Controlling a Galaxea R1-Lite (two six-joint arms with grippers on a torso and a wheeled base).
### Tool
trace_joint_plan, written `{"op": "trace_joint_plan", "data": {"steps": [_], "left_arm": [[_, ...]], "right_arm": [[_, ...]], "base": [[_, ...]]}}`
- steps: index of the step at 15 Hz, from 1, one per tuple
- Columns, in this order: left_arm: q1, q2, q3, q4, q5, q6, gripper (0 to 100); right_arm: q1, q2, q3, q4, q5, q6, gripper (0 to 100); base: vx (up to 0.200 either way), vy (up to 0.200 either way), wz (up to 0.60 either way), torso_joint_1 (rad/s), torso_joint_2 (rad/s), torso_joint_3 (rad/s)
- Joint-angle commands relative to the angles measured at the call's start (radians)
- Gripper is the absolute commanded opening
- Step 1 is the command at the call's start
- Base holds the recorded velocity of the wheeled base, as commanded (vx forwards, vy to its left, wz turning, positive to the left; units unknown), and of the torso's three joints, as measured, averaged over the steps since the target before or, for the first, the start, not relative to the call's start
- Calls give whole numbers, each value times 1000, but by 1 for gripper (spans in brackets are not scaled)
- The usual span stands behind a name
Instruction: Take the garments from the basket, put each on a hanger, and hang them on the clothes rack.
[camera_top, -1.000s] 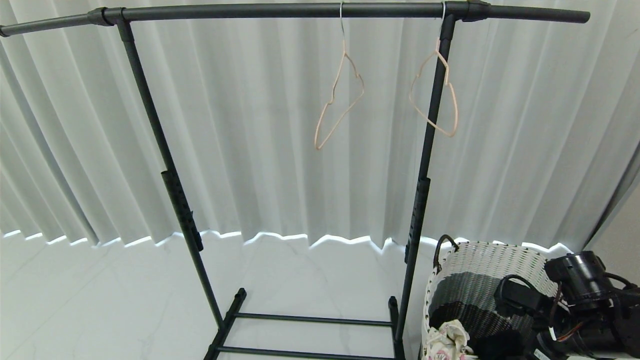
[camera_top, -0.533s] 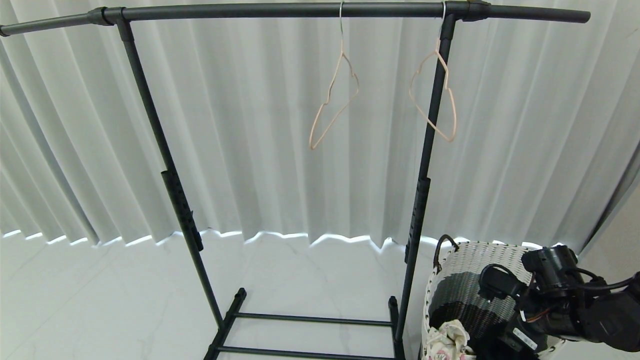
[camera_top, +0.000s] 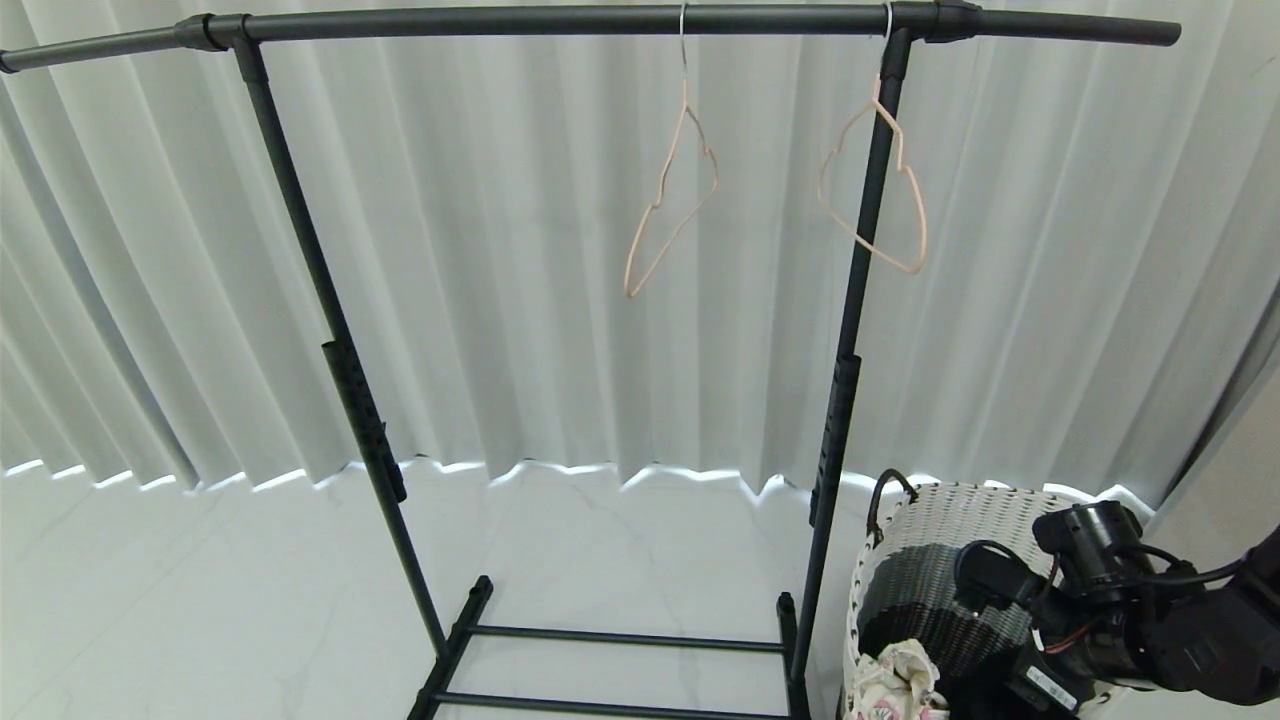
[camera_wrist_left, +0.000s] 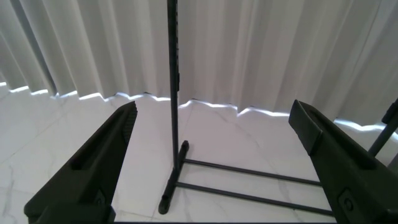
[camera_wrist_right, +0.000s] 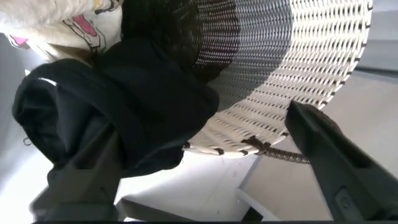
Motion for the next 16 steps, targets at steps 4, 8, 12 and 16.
{"op": "trace_joint_plan", "data": {"steps": [4,8,12,16], "left_arm": [[1,0,0,0,0,0,100],[-1,0,0,0,0,0,100],[1,0,0,0,0,0,100],[1,0,0,0,0,31,100]], "right_arm": [[0,-94,7,19,0,5,0],[10,-378,-112,330,7,57,0],[27,-608,-461,863,43,142,0],[102,-709,-676,1117,64,142,0]], "base": [[0,0,0,0,0,0],[0,0,0,0,0,0],[0,0,0,0,0,0],[-100,0,0,2,1,1]]}}
